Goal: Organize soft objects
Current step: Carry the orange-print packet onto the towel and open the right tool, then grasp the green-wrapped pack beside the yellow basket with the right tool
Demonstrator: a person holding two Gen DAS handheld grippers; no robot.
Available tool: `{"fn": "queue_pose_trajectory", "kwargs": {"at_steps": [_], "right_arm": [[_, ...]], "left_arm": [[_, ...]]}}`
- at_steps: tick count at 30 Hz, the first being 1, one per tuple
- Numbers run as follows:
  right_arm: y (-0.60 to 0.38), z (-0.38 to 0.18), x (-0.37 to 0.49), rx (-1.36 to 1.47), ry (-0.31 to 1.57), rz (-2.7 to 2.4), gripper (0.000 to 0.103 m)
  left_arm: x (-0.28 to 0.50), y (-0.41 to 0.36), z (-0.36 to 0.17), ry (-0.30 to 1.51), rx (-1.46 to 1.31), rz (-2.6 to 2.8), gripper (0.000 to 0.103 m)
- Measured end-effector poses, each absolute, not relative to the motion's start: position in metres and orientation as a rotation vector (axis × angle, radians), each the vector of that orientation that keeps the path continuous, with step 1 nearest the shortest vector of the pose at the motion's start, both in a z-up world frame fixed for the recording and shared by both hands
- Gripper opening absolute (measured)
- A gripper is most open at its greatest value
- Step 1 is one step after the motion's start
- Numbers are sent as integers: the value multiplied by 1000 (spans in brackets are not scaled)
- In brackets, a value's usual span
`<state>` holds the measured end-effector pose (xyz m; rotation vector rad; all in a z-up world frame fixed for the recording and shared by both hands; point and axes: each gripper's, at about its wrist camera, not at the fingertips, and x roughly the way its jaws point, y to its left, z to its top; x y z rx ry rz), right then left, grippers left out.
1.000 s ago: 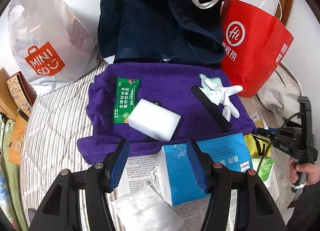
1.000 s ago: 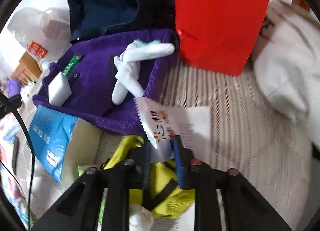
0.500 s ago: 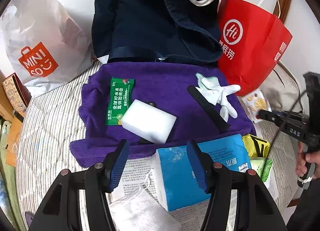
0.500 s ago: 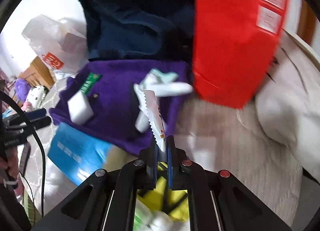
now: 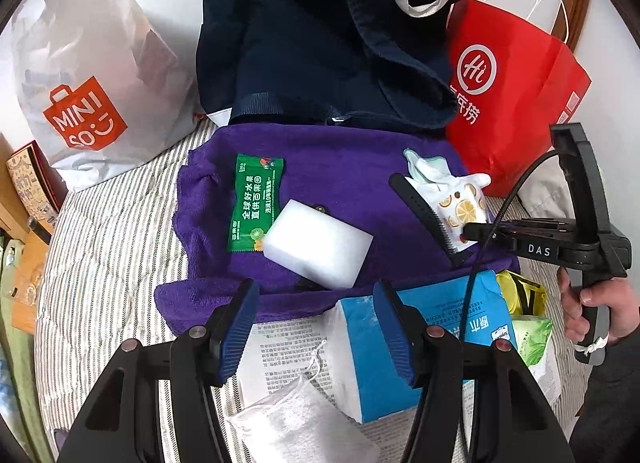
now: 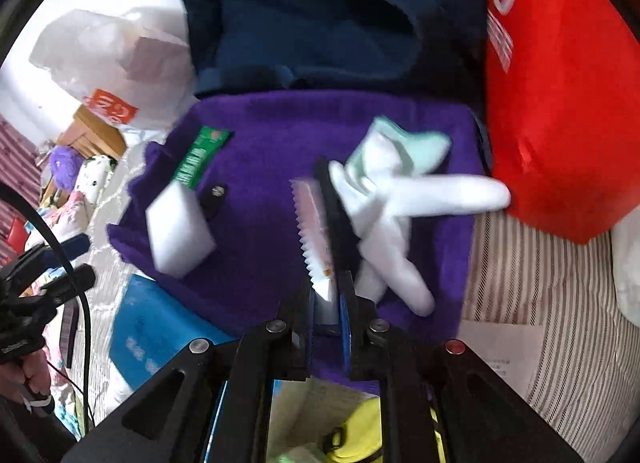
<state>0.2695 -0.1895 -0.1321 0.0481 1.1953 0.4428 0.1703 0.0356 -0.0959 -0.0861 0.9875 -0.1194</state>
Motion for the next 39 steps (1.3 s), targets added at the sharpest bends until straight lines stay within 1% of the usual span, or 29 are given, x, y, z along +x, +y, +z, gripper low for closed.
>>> {"fn": "queue_pose_trajectory", "kwargs": {"at_steps": [1, 2, 3, 5, 8, 11, 16, 17, 20, 23, 28, 29, 30, 33, 36, 39], "right_arm": [[-193, -133, 270, 53, 1200, 431, 13], [-197, -133, 269, 56, 1198, 418, 18], [-200, -132, 268, 54, 1197, 410, 30], [-203, -130, 265, 30, 1196, 395, 40], [-209, -120, 255, -6, 1167, 376, 40], [-223, -111, 242, 4, 1150, 360, 44], [-252, -103, 205, 41, 1136, 318, 44], [-255, -103, 196, 44, 1134, 320, 47], [-259, -105, 166, 54, 1132, 346, 60], [-255, -110, 145, 49, 1130, 390, 64], [-238, -134, 143, 4, 1162, 423, 64], [-236, -138, 143, -2, 1164, 428, 60], [-234, -141, 143, -7, 1160, 442, 49], [-234, -137, 136, -4, 1151, 472, 38], [-234, -126, 121, -28, 1139, 499, 33], [-229, -121, 108, -55, 1148, 525, 33]], "left_arm": [[170, 36, -96, 986, -86, -118, 57], [170, 38, -96, 987, -91, -115, 57], [170, 39, -97, 988, -96, -115, 58], [168, 40, -97, 988, -98, -110, 58], [163, 44, -97, 991, -101, -104, 58], [156, 46, -97, 995, -110, -96, 58], [144, 49, -96, 993, -116, -89, 58], [142, 49, -96, 994, -115, -87, 58], [134, 49, -97, 998, -116, -82, 59], [126, 49, -97, 1001, -120, -77, 59], [109, 48, -96, 1005, -109, -69, 59], [107, 48, -96, 1005, -110, -67, 59], [103, 49, -96, 1004, -113, -64, 59], [97, 52, -97, 1005, -120, -59, 59], [93, 53, -98, 1006, -119, -58, 59], [89, 53, -99, 1003, -125, -61, 59]]}}
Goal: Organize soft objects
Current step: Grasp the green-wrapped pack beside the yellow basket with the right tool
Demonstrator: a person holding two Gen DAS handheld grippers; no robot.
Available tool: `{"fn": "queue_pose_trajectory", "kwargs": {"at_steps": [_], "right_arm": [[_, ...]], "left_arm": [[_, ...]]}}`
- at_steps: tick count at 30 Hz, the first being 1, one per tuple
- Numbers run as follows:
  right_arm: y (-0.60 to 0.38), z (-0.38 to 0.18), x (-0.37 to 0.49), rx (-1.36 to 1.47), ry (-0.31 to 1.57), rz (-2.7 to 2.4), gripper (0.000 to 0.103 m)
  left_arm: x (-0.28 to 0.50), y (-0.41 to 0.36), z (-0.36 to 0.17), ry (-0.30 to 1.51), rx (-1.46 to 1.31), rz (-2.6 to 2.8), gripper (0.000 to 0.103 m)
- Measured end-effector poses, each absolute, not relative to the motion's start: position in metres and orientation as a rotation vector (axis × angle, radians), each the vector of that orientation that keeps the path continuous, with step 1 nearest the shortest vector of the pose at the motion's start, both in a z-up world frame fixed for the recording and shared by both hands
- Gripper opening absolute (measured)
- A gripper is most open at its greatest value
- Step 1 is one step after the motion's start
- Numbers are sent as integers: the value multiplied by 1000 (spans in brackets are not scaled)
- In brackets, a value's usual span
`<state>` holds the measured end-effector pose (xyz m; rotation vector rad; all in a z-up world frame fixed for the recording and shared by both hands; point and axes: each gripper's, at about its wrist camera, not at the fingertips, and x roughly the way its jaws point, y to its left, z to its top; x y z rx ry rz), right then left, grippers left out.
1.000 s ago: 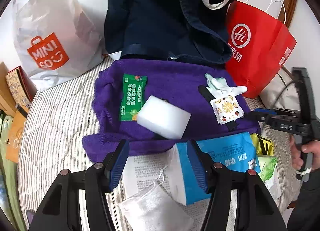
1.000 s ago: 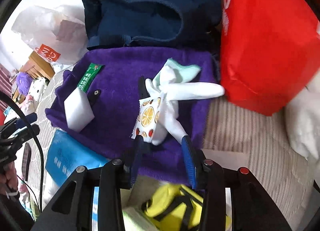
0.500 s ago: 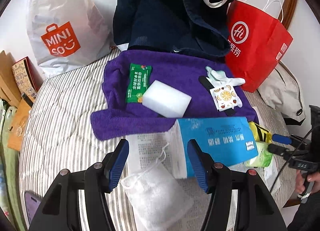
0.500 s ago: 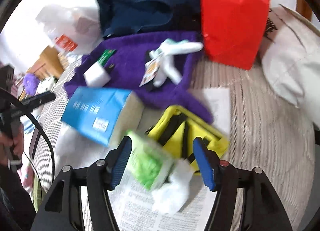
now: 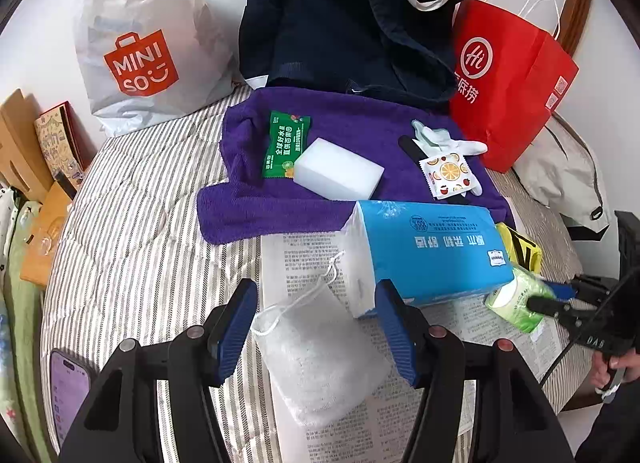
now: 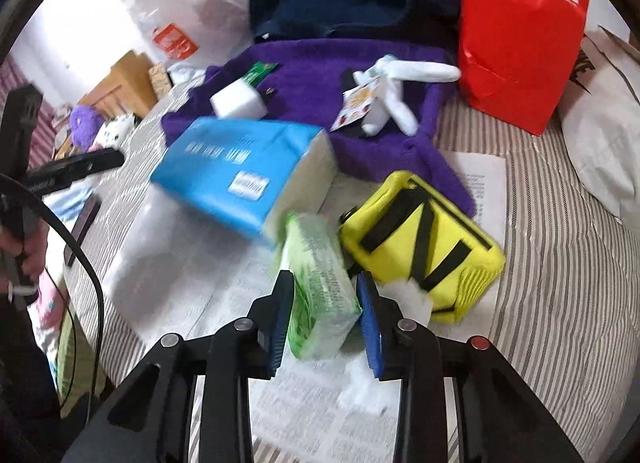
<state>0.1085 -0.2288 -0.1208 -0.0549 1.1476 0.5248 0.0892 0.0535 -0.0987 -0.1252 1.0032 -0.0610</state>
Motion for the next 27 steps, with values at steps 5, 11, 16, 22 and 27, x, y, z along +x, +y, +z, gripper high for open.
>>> {"fn": "queue_pose_trajectory", "kwargs": {"at_steps": [5, 11, 16, 22, 27], "right_arm": [[-215, -135, 101, -79, 1180, 511, 33], [-208, -142, 94, -64, 1187, 489, 20], [-223, -128, 78, -23, 1159, 435, 20], [-228, -110, 59, 37, 1111, 450, 20], [-228, -107, 47, 69, 1102, 465, 20]], "left_arm": [[82, 56, -104, 1014, -124, -62, 59], [71, 63, -117, 1041, -108, -48, 66], [65, 58, -139, 1072, -112, -48, 70], [65, 42, -161, 1101, -71, -55, 74], [71, 31, -171, 1113, -96, -45, 77]]}}
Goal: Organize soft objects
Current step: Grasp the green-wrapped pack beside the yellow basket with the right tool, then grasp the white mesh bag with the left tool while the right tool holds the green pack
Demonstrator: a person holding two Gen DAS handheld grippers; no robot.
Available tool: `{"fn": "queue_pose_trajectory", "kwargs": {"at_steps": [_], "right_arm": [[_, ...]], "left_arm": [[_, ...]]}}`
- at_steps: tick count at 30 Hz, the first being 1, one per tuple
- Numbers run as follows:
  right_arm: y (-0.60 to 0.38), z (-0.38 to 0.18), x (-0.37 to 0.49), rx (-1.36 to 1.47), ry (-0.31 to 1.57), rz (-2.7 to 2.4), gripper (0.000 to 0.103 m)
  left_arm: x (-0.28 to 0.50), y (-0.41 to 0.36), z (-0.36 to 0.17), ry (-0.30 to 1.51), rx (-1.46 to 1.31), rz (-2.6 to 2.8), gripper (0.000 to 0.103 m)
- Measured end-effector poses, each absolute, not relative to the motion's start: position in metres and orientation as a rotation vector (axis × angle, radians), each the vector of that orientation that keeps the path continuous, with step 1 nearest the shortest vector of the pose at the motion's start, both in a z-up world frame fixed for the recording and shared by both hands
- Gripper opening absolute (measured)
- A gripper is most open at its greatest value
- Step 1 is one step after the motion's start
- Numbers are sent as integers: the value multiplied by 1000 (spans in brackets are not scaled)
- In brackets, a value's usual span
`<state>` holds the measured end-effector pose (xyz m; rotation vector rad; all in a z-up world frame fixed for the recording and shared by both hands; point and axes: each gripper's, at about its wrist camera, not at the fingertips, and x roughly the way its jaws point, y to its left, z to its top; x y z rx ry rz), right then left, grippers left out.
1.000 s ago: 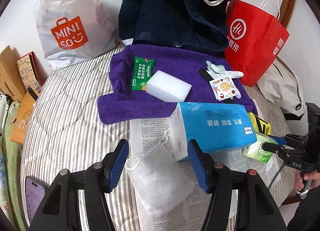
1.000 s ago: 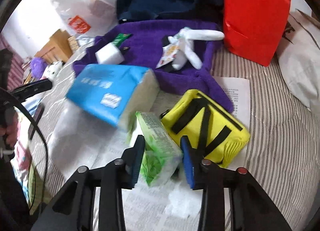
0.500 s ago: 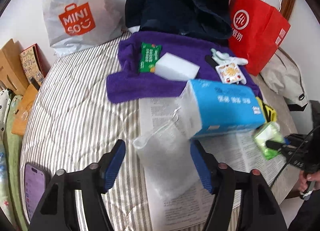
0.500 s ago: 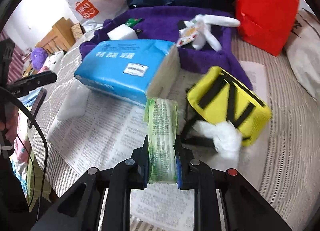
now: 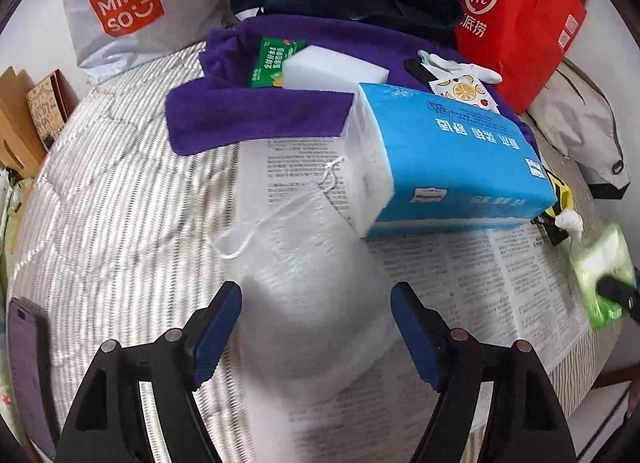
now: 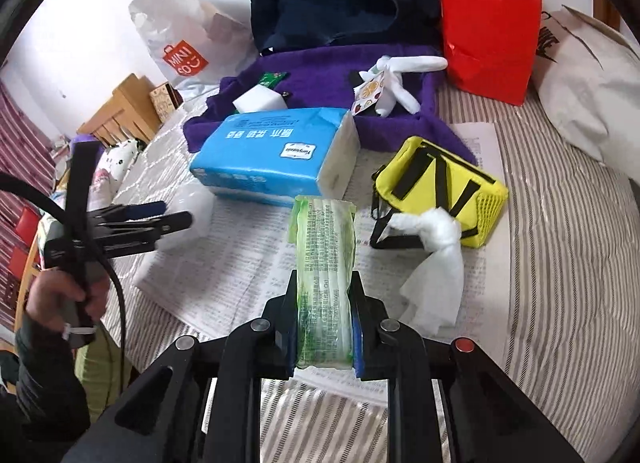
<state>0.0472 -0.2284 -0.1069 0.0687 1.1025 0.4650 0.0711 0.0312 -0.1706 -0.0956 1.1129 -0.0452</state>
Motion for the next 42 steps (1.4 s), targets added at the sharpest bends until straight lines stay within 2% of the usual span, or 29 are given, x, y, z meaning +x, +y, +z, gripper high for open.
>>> {"fn": "queue_pose_trajectory", "kwargs": {"at_steps": [3, 11, 14, 15, 16, 19, 20, 21, 22, 42], "right_arm": [[-229, -108, 41, 80, 1107, 477, 20], [-240, -108, 34, 151, 1095, 457, 20], [-245, -106, 31, 140, 1086, 406, 20], [-247, -105, 31, 136, 1083, 392, 20], [-249, -104, 30, 133, 1079, 376, 20], [-256, -104, 31, 143, 1075, 345, 20], [-257, -105, 31, 143, 1075, 338, 20], [-258, -106, 31, 145, 1077, 333, 20], [-258, -106, 31, 151, 1079, 334, 20], [-236, -78, 55, 128, 1042, 334, 20]], "left_arm": [[75, 19, -176, 1116, -58, -33, 84], [80, 10, -181, 1114, -22, 58, 85], [77, 11, -180, 1090, -21, 70, 68], [76, 12, -178, 1081, -21, 75, 59], [75, 13, -177, 1077, -24, 79, 46], [72, 21, -175, 1068, -40, 91, 27], [71, 23, -175, 1066, -45, 87, 24], [70, 26, -174, 1064, -48, 83, 14], [69, 30, -174, 1064, -62, 78, 9], [72, 46, -118, 996, -136, -21, 7]]}}
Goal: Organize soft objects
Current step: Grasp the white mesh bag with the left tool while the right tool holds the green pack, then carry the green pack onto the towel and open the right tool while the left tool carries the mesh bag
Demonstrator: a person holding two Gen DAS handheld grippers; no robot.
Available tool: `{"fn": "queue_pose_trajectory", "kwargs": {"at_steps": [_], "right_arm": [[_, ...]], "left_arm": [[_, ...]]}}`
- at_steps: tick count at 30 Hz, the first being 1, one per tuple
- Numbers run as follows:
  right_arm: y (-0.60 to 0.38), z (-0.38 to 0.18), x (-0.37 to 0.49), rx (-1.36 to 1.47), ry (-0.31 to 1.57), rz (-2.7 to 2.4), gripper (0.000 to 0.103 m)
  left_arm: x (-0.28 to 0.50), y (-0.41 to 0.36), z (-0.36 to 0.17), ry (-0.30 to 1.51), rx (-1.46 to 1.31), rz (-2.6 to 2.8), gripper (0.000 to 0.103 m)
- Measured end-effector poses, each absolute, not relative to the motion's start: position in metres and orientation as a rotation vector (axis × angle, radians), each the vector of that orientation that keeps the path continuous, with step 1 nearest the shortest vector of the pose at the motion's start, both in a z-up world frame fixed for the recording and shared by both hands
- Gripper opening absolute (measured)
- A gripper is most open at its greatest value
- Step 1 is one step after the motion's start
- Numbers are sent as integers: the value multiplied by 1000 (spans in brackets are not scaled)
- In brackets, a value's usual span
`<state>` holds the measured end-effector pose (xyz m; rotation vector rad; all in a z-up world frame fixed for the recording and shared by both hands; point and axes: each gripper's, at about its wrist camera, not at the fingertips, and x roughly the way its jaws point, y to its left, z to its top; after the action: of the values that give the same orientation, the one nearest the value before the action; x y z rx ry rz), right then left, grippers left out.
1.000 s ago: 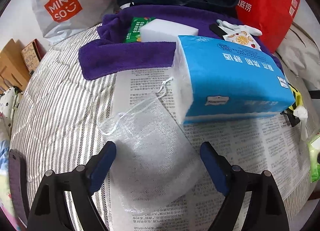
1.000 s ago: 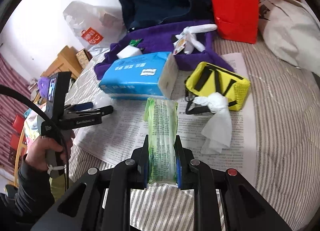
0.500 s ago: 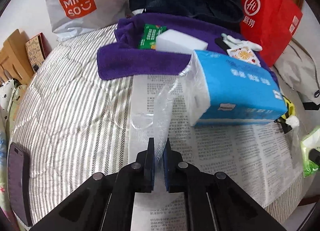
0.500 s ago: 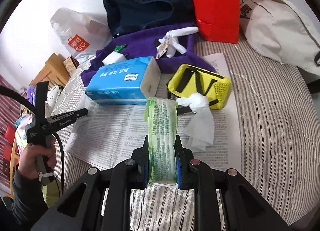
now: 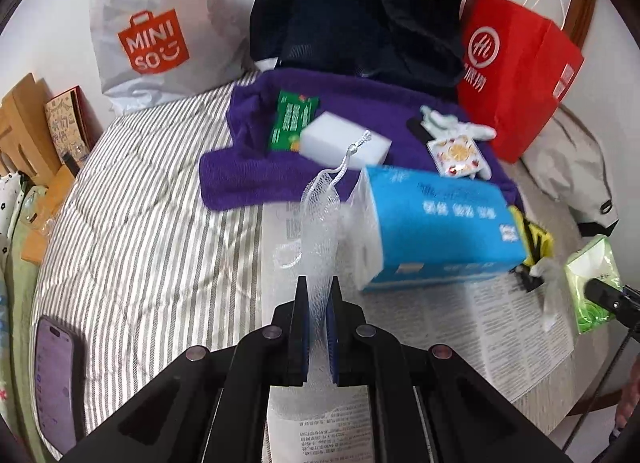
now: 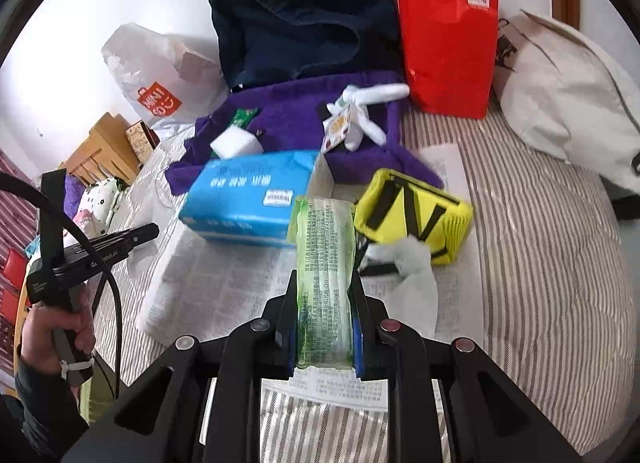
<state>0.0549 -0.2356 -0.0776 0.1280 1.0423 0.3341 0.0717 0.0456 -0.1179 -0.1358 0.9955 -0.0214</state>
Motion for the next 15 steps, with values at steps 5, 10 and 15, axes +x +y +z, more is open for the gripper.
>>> {"fn": "queue_pose_trajectory", "kwargs": {"at_steps": [5, 10, 15], "right_arm": [[-231, -66, 65, 121, 1029, 331, 20], [-220, -59, 74, 128, 1023, 352, 20], [-208, -57, 86, 140, 1015, 374, 20]], "left_arm": [[76, 46, -101, 967, -163, -66, 7], [86, 36, -88, 939, -160, -118, 7], [100, 24, -83, 924, -150, -163, 7]]}}
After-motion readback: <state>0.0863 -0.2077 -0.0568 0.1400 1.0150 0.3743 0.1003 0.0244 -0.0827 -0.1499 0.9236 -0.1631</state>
